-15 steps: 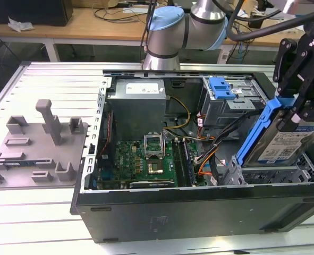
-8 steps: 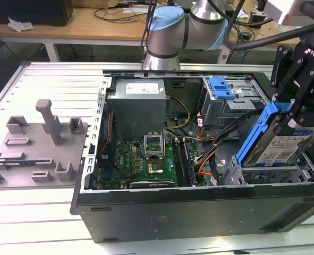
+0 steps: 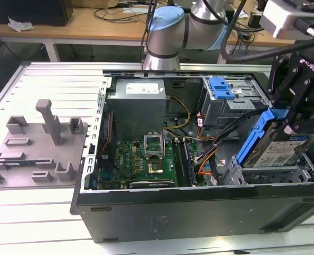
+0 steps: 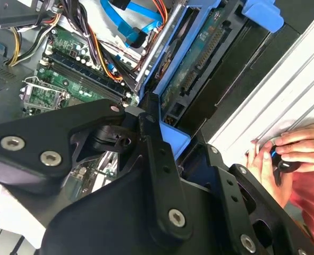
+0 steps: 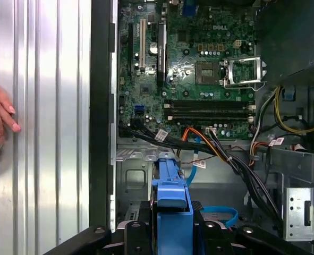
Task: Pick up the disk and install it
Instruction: 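Insert the disk into the insertion slot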
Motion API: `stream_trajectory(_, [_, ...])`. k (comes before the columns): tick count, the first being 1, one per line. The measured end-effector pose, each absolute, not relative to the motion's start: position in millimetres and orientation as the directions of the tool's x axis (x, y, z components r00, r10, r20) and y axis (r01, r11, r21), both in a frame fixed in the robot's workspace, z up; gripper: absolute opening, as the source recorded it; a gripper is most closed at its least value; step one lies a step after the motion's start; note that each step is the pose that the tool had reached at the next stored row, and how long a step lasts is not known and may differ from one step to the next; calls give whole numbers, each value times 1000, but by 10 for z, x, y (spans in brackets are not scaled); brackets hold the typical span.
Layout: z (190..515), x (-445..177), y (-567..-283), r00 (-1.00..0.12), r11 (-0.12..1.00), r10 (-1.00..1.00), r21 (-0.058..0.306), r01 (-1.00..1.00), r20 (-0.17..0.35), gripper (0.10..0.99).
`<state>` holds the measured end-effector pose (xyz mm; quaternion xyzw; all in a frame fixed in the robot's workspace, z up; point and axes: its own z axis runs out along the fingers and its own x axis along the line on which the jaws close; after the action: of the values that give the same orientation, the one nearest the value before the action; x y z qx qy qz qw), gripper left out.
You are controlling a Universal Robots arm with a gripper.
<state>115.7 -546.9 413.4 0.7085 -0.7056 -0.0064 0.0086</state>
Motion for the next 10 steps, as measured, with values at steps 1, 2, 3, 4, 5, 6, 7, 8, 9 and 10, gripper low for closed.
stream_trajectory(1, [4126,1156,-5471,4,-4,-1000,21,-1000,3,369])
stream_trajectory(2, [4115,1157,-5473,5,-5,-1000,21,-1000,3,369])
stream_trajectory(3, [4112,1157,-5474,5,-5,-1000,21,-1000,4,369])
stream_trajectory(4, [4107,1157,-5474,6,-6,-1000,21,-1000,3,380])
stream_trajectory(5, [4105,1157,-5474,6,-6,-1000,21,-1000,3,439])
stream_trajectory(6, [4105,1157,-5474,7,-7,-1000,21,-1000,3,506])
stream_trajectory(7, [4105,1157,-5474,8,-8,-1000,21,-1000,3,506])
stream_trajectory(8, [4103,1157,-5472,8,-8,-1000,21,-1000,3,506])
stream_trajectory(9, [4103,1157,-5471,8,-8,-1000,21,-1000,3,506])
stream_trajectory(10, [4104,1157,-5469,8,-8,-1000,21,-1000,3,506])
